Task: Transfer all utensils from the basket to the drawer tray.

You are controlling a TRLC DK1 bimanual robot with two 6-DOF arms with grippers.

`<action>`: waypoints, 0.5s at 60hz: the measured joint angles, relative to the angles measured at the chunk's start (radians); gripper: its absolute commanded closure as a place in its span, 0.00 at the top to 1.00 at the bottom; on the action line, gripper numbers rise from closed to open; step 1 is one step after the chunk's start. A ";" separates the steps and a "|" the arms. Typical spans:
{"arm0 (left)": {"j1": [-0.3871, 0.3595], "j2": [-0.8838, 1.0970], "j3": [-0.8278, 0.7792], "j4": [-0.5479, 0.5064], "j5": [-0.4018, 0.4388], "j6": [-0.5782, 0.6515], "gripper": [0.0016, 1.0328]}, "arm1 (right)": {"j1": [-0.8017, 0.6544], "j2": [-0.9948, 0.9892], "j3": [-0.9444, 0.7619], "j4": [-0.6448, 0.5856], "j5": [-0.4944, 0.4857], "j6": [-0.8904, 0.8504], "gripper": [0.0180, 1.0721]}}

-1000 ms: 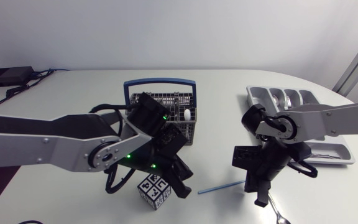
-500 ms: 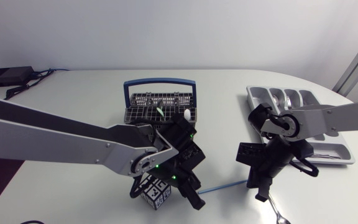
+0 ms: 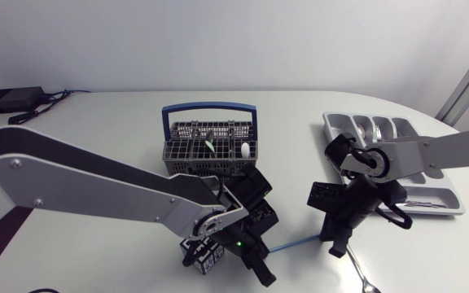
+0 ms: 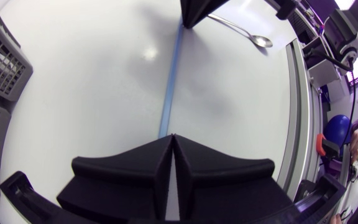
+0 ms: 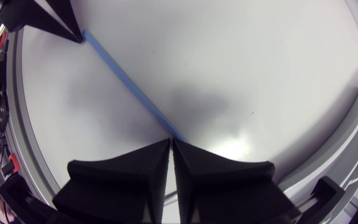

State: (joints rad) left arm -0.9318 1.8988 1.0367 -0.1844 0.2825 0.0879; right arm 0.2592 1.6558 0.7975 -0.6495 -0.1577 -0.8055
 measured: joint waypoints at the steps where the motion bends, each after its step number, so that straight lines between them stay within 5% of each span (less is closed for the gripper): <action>1: -0.003 0.000 0.000 0.000 0.000 0.000 0.05 | 0.001 0.003 0.003 0.003 0.000 0.003 0.12; 30: -0.098 0.000 0.020 -0.001 0.014 -0.005 0.06 | 0.104 0.111 0.127 0.117 -0.008 0.126 0.12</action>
State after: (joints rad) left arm -1.0298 1.8992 1.0569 -0.1856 0.2970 0.0826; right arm 0.3630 1.7668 0.9245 -0.5327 -0.1658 -0.6792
